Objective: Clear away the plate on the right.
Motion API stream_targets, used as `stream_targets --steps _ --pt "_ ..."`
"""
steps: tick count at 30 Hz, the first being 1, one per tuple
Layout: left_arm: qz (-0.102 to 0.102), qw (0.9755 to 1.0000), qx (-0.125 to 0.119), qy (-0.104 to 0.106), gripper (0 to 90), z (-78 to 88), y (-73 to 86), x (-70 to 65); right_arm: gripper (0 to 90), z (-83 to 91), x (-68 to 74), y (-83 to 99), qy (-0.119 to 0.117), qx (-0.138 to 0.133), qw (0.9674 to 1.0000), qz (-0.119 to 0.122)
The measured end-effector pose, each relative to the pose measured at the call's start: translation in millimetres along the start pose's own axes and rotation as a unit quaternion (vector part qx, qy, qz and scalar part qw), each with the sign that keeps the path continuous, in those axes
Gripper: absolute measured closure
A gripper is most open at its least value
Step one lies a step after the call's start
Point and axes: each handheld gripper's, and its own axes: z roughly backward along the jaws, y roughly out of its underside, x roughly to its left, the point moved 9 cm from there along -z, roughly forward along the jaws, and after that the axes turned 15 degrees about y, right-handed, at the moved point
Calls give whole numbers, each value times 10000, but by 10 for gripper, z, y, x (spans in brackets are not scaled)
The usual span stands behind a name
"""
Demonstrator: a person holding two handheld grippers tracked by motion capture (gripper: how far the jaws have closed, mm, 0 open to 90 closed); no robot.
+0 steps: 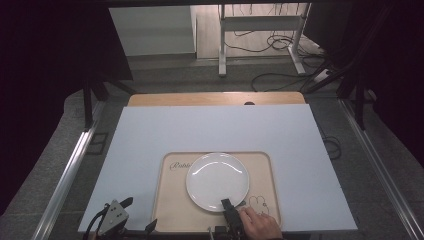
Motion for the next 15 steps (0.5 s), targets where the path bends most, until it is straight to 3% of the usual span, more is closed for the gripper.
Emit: stream_targets --steps 4,5,15 --pt "-7 10000 10 0 0 -3 1 -2 626 53 -3 -9 -116 37 9999 -43" --pt "-7 10000 10 0 0 -3 1 -2 625 56 -11 -21 -40 -23 10000 -67" --pt "-9 10000 7 -2 0 0 0 -2 607 144 -61 -35 -86 -90 9999 -89"
